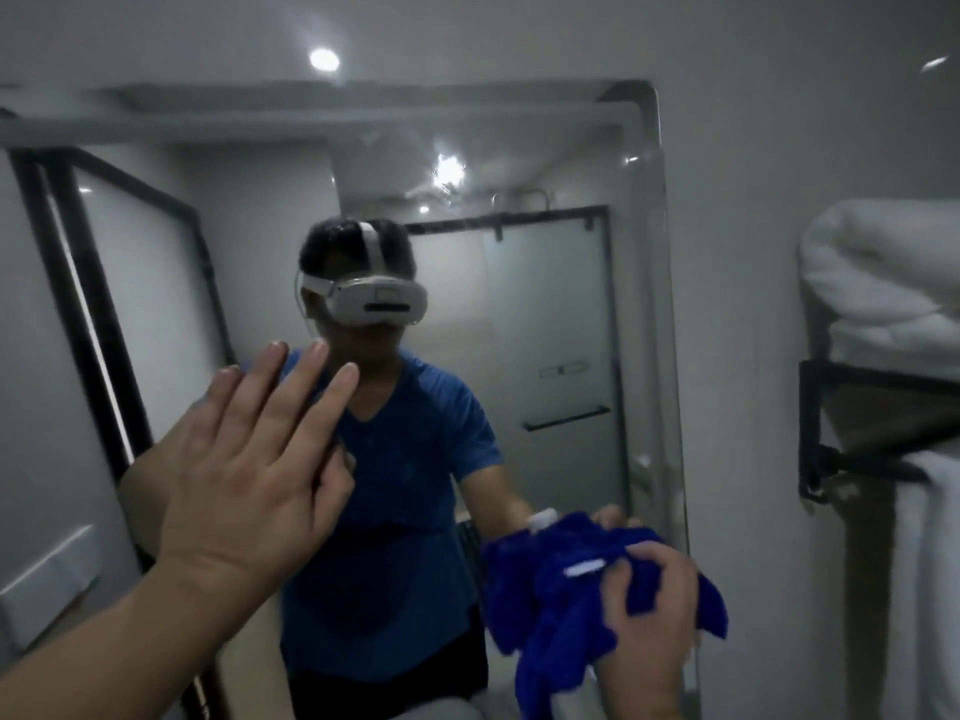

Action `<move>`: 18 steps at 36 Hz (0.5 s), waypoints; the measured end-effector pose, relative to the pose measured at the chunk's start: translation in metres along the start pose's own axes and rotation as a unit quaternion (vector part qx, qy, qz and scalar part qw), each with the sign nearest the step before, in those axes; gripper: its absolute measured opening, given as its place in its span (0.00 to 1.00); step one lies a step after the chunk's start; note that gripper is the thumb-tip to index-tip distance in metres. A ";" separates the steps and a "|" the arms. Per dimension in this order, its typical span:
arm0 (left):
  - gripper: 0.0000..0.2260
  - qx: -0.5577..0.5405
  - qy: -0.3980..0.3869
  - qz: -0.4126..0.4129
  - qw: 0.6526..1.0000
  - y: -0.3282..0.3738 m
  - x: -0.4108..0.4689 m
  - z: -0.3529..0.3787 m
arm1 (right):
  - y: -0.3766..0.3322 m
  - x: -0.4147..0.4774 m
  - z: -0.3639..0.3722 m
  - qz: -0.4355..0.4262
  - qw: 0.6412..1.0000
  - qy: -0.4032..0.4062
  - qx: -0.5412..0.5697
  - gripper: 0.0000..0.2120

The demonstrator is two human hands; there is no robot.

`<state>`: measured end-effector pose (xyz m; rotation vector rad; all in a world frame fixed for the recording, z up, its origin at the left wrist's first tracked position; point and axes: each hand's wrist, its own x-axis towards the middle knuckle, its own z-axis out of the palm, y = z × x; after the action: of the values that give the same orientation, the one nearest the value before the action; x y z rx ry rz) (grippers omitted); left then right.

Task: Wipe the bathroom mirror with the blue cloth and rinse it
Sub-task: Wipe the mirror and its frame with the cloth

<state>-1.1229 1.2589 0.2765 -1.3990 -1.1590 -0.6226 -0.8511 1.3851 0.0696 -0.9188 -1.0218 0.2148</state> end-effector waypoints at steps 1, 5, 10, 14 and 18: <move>0.28 0.001 0.004 0.001 1.000 0.000 0.000 0.001 | -0.009 0.014 0.008 0.066 0.997 0.046 0.000 0.04; 0.27 0.003 0.004 0.002 1.000 0.000 0.001 0.001 | -0.066 0.102 0.030 0.165 0.962 0.185 0.119 0.07; 0.28 -0.004 0.009 -0.004 1.000 0.000 0.000 0.001 | -0.179 0.207 0.069 0.040 0.969 0.197 0.142 0.07; 0.28 -0.002 0.010 -0.003 1.000 0.000 -0.001 0.001 | -0.271 0.218 0.100 -0.087 0.973 0.172 0.125 0.15; 0.28 0.009 0.017 -0.002 1.000 -0.002 -0.001 0.001 | -0.286 0.161 0.117 -0.233 0.963 0.080 0.108 0.14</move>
<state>-1.1248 1.2590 0.2761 -1.3669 -1.1376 -0.6342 -0.9300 1.3608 0.4081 -0.4693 -1.0124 -0.1410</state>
